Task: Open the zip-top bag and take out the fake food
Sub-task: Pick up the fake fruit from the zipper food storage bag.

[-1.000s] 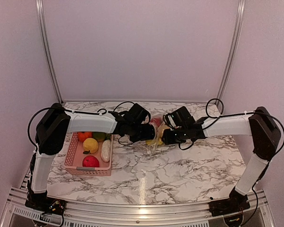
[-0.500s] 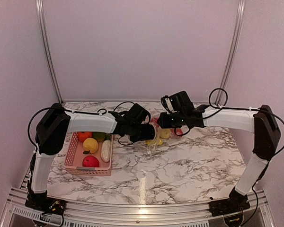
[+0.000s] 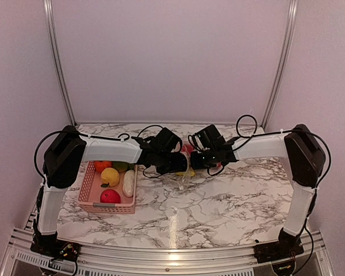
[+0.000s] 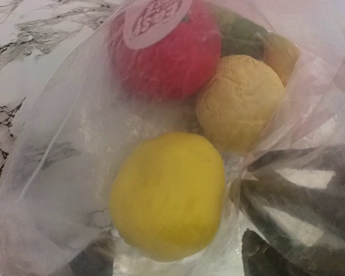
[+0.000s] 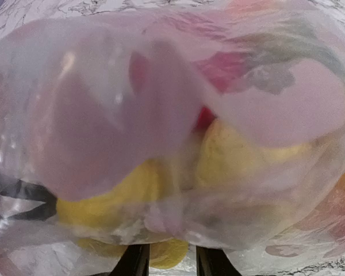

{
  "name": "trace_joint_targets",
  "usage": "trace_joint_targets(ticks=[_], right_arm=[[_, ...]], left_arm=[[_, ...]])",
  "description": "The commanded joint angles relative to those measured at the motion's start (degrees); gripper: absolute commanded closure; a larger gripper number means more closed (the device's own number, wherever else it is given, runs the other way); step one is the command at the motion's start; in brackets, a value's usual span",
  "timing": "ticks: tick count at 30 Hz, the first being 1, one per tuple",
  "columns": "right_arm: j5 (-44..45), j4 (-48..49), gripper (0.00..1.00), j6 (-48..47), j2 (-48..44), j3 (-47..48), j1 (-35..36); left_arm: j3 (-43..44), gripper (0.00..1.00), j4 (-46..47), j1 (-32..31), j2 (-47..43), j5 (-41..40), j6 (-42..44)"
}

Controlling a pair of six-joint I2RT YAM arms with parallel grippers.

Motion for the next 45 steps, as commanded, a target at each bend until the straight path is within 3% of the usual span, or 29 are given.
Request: trace_joint_targets(ticks=[1, 14, 24, 31, 37, 45], right_arm=[[-0.3, 1.5, 0.73, 0.3, 2.7, -0.6, -0.5], [-0.3, 1.6, 0.71, -0.1, 2.5, -2.0, -0.9], [-0.8, 2.0, 0.72, 0.0, 2.3, -3.4, -1.0], [-0.8, 1.8, 0.73, -0.3, 2.3, -3.6, -1.0], [-0.8, 1.8, 0.73, -0.3, 2.2, -3.8, -1.1], [-0.6, 1.8, 0.73, -0.3, 1.7, -3.9, -1.2]], left_arm=[[-0.1, 0.21, 0.5, 0.3, 1.3, -1.1, 1.4], [3.3, 0.13, -1.6, 1.1, 3.3, -9.3, 3.7], [5.3, 0.07, 2.7, 1.9, 5.4, -9.1, 6.0], [5.7, 0.15, 5.7, 2.7, 7.1, -9.0, 6.2], [5.9, 0.32, 6.5, 2.9, 7.9, -7.9, 6.7], [1.4, 0.43, 9.7, 2.8, 4.3, -6.8, 6.7]])
